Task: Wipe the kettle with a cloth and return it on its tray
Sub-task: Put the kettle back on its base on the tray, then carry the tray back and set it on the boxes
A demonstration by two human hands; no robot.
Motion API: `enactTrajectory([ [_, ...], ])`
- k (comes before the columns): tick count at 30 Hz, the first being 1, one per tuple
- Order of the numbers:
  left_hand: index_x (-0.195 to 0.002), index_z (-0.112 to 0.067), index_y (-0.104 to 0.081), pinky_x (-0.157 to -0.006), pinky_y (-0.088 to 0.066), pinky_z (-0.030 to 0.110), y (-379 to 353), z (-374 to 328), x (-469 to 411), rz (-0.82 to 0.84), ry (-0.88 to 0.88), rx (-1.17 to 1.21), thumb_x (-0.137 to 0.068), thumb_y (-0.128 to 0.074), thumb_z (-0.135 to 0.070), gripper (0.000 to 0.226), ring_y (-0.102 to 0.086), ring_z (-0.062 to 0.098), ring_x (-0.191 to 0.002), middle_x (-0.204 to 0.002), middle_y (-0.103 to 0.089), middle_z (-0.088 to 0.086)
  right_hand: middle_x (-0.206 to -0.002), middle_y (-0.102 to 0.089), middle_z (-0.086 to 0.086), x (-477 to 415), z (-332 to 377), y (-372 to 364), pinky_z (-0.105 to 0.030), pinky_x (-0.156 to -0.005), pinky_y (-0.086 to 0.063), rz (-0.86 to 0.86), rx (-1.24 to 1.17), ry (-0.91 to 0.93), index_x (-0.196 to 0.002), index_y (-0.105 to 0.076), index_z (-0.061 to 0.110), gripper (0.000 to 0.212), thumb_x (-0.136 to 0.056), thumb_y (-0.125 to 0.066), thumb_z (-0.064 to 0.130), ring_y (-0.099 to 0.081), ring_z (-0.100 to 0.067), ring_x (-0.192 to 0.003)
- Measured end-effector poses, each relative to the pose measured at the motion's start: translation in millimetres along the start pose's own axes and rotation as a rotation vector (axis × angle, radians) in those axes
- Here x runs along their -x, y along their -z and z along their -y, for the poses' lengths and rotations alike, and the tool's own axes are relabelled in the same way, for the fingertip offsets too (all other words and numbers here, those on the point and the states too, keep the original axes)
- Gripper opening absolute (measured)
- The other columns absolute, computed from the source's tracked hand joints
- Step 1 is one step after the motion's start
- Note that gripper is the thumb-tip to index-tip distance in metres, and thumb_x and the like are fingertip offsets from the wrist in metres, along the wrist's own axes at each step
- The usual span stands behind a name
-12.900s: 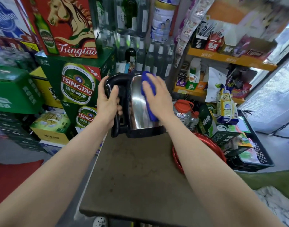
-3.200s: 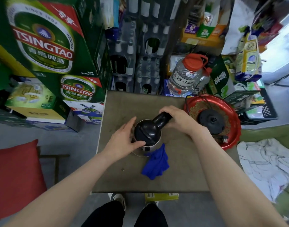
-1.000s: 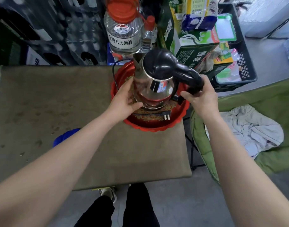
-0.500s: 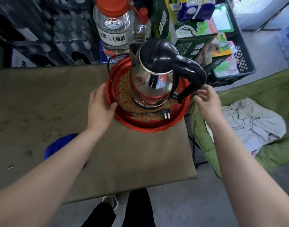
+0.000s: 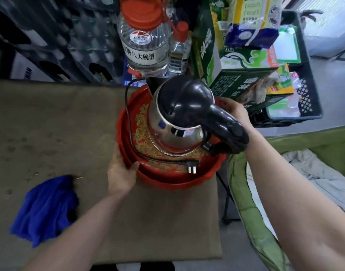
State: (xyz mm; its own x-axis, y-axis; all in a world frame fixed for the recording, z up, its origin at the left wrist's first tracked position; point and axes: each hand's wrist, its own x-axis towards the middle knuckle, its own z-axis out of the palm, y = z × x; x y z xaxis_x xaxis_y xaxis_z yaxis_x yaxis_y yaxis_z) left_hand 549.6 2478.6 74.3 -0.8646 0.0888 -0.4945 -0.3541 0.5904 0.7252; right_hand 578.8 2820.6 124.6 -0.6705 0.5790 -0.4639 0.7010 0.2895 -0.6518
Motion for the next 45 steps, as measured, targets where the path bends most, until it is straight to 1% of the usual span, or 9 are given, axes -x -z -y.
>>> enactTrajectory([
  [10,-0.144,-0.031,-0.040,-0.108,-0.046,0.043,28.5,-13.3,-29.2,-0.082,-0.008,-0.037,-0.087,-0.062,0.000,0.069,-0.061,0.022,-0.119,-0.131,-0.063,0.002,-0.091,-0.055,0.001,29.5,-31.4,-18.3,-0.041,-0.081,-0.053,-0.041,0.018,-0.012,-0.134,-0.056,0.020,0.042,-0.093,-0.064,0.013,-0.058,-0.026,-0.087],
  [15,-0.140,-0.039,-0.042,-0.105,-0.048,0.046,66.7,-4.1,-15.7,-0.066,0.001,-0.012,-0.087,-0.062,0.000,0.069,-0.061,0.023,-0.118,-0.134,-0.060,0.004,-0.098,-0.061,-0.006,65.5,-17.5,-28.7,-0.044,-0.083,-0.057,-0.016,-0.070,0.002,-0.131,-0.055,0.024,0.038,-0.095,-0.063,0.013,-0.063,-0.027,-0.089],
  [20,-0.122,-0.061,-0.049,-0.101,-0.050,0.035,124.3,5.8,19.3,-0.074,-0.050,0.100,-0.085,-0.059,0.007,0.078,-0.064,0.005,-0.107,-0.108,-0.067,-0.031,-0.102,-0.062,-0.011,118.0,20.1,-40.9,-0.051,-0.085,-0.059,0.020,-0.077,0.046,-0.130,-0.055,0.024,0.036,-0.097,-0.062,0.014,-0.066,-0.033,-0.094],
  [24,-0.129,-0.043,-0.052,-0.105,-0.046,0.034,180.4,26.5,50.9,-0.129,-0.054,0.192,-0.082,-0.060,0.008,0.070,-0.062,0.006,-0.114,-0.117,-0.067,-0.017,-0.096,-0.060,0.002,164.3,61.0,-65.8,-0.056,-0.089,-0.055,0.005,-0.048,0.096,-0.128,-0.057,0.025,0.037,-0.094,-0.064,0.013,-0.065,-0.032,-0.097],
  [27,-0.128,-0.039,-0.054,-0.082,-0.043,0.002,230.3,48.0,79.3,-0.199,-0.073,0.229,-0.080,-0.059,0.015,0.072,-0.059,-0.022,-0.088,-0.101,-0.062,-0.032,-0.094,-0.061,0.003,201.7,91.1,-96.8,-0.056,-0.090,-0.055,0.021,-0.061,0.123,-0.126,-0.060,0.026,0.038,-0.092,-0.066,0.012,-0.064,-0.029,-0.092],
  [30,-0.136,-0.018,-0.052,-0.069,-0.037,-0.007,287.8,77.2,107.6,-0.267,-0.091,0.267,-0.078,-0.059,0.019,0.069,-0.054,-0.029,-0.075,-0.100,-0.060,-0.020,-0.091,-0.062,0.001,242.7,122.9,-138.3,-0.055,-0.090,-0.055,0.044,-0.071,0.173,-0.122,-0.061,0.027,0.037,-0.090,-0.066,0.008,-0.061,-0.022,-0.086],
  [34,-0.137,-0.012,-0.050,-0.065,-0.042,-0.002,373.2,126.1,152.9,-0.352,-0.047,0.340,-0.080,-0.057,0.021,0.067,-0.060,-0.020,-0.071,-0.101,-0.062,-0.012,-0.093,-0.067,0.002,305.1,167.1,-209.4,-0.052,-0.094,-0.054,0.103,-0.086,0.215,-0.117,-0.061,0.032,0.038,-0.090,-0.065,0.004,-0.066,-0.025,-0.092],
  [39,-0.140,-0.017,-0.049,-0.100,-0.045,0.030,484.2,202.0,203.8,-0.428,0.009,0.376,-0.081,-0.058,0.017,0.068,-0.059,0.014,-0.103,-0.123,-0.062,0.004,-0.107,-0.071,-0.016,374.7,220.3,-317.3,-0.054,-0.095,-0.054,0.238,-0.051,0.289,-0.120,-0.061,0.028,0.035,-0.092,-0.063,0.006,-0.069,-0.036,-0.100],
  [45,-0.142,-0.017,-0.048,-0.082,-0.048,0.027,595.2,288.6,254.3,-0.650,0.138,0.407,-0.083,-0.061,0.011,0.067,-0.057,0.011,-0.077,-0.114,-0.059,0.003,-0.108,-0.070,-0.020,440.3,299.5,-447.0,-0.041,-0.087,-0.053,0.371,0.101,0.458,-0.128,-0.059,0.020,0.039,-0.092,-0.063,0.007,-0.067,-0.033,-0.094],
])
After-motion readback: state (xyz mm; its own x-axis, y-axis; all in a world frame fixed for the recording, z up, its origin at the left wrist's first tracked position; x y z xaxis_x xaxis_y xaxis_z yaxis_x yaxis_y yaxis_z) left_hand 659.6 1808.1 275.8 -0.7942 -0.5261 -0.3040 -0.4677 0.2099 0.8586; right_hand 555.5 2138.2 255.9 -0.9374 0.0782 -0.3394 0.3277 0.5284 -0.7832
